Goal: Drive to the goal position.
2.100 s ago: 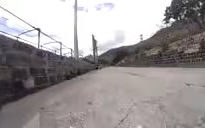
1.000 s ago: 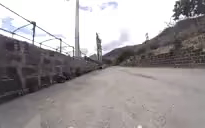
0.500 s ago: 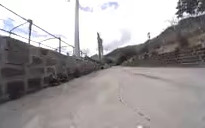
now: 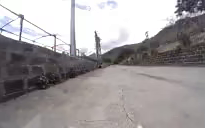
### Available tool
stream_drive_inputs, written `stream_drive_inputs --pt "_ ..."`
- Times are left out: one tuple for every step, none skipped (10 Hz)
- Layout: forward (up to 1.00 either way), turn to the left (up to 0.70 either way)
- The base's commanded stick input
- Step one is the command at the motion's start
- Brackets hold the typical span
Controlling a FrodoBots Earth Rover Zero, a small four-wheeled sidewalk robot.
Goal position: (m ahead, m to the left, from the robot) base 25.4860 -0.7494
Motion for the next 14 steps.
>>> stream_drive_inputs --pt "1.00 0.00" --pt "1.00 0.00" --pt "1.00 0.00" --pt "1.00 0.00" --pt "1.00 0.00" --pt "1.00 0.00" --pt "1.00 0.00" --pt "1.00 0.00" --pt "1.00 0.00" --pt "1.00 0.00" --pt "1.00 0.00" --pt "1.00 0.00" --pt "1.00 0.00" --pt "1.00 0.00"
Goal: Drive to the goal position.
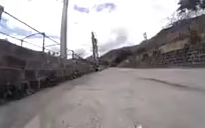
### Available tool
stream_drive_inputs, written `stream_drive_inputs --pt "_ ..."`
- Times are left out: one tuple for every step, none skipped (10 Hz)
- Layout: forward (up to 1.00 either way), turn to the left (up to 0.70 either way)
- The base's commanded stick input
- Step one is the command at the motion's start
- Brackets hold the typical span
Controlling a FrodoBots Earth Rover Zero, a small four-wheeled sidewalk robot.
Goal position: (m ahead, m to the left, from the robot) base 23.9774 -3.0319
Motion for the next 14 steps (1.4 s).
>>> stream_drive_inputs --pt "1.00 0.00" --pt "1.00 0.00" --pt "1.00 0.00" --pt "1.00 0.00" --pt "1.00 0.00" --pt "1.00 -0.10" --pt "1.00 -0.25" --pt "1.00 -0.40" --pt "1.00 -0.40" --pt "1.00 -0.40" --pt "1.00 -0.36" --pt "1.00 -0.26" --pt "1.00 -0.16" --pt "1.00 0.00"
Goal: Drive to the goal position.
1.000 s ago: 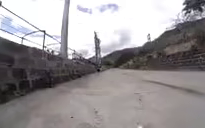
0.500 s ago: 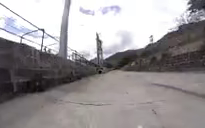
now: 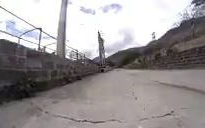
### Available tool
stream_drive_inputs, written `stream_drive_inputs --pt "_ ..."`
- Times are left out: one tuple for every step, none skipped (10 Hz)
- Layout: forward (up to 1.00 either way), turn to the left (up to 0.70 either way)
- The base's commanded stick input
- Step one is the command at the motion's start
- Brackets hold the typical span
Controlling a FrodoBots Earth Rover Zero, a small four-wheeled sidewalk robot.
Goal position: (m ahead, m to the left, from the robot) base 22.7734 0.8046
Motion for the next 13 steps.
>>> stream_drive_inputs --pt "1.00 0.00" --pt "1.00 0.00" --pt "1.00 0.00" --pt "1.00 0.00" --pt "1.00 0.00" --pt "1.00 0.00" --pt "1.00 0.00" --pt "1.00 0.00" --pt "1.00 0.00" --pt "1.00 0.00" --pt "1.00 0.00" --pt "1.00 0.00" --pt "1.00 0.00"
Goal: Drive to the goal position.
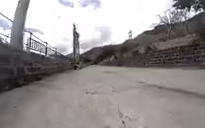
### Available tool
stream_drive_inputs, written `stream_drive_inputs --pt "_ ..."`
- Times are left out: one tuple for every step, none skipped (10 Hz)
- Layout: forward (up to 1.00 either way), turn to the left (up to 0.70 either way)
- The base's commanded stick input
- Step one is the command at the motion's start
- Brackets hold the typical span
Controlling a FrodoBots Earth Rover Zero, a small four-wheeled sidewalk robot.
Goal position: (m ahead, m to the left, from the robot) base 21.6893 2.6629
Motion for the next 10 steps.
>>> stream_drive_inputs --pt "1.00 0.00" --pt "1.00 0.04" --pt "1.00 0.18" --pt "1.00 0.33" --pt "1.00 0.00" --pt "1.00 0.00" --pt "1.00 0.00" --pt "1.00 0.00" --pt "1.00 0.00" --pt "1.00 0.00"
